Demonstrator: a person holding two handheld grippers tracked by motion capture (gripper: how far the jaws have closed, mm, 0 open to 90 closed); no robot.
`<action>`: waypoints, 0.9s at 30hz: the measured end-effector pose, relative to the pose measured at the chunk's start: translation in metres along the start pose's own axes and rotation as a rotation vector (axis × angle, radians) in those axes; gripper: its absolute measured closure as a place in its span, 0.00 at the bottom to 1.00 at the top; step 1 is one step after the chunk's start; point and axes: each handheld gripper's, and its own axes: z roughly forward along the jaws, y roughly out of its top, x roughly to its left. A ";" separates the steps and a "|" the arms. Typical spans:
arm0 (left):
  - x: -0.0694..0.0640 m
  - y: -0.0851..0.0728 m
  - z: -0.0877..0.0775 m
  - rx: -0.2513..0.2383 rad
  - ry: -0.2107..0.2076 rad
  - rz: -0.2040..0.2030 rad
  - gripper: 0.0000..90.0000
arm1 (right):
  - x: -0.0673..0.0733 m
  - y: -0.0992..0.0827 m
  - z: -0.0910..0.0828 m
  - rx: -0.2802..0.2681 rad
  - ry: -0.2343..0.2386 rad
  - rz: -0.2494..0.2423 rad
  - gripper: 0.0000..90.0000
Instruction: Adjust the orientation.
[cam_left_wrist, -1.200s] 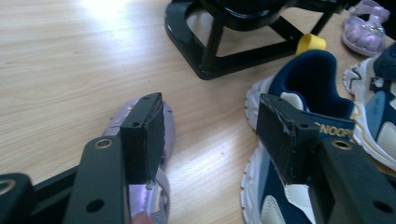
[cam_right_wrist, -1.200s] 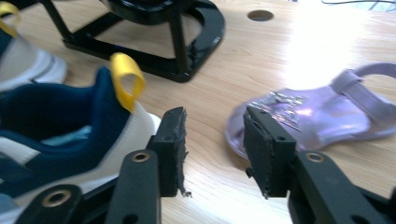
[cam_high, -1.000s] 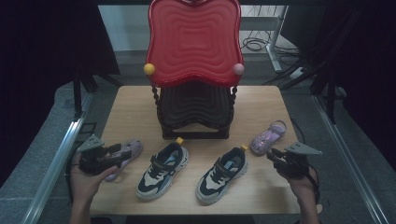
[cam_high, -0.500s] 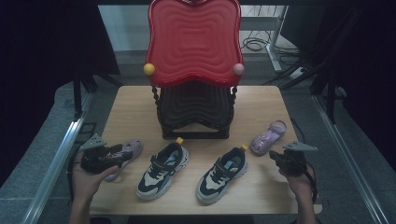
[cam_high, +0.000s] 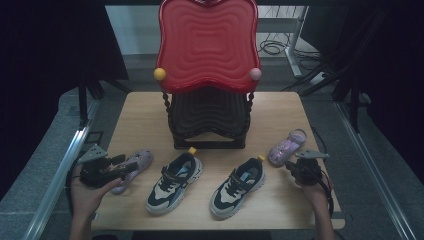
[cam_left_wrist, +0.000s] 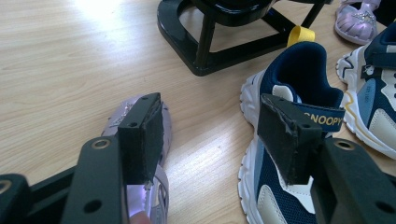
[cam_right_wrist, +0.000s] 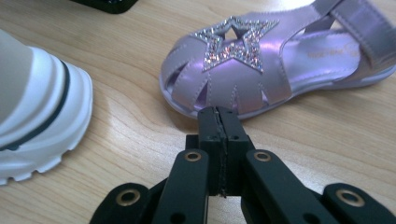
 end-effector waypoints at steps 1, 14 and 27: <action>0.001 -0.001 0.003 0.008 -0.006 0.000 0.45 | -0.001 -0.001 0.002 0.001 -0.001 0.001 0.99; 0.001 -0.003 0.007 0.033 -0.008 -0.002 0.45 | 0.011 0.012 0.016 0.015 -0.020 -0.070 0.99; 0.001 -0.004 0.012 0.048 -0.002 0.003 0.44 | 0.025 0.024 0.030 0.027 -0.045 -0.106 0.99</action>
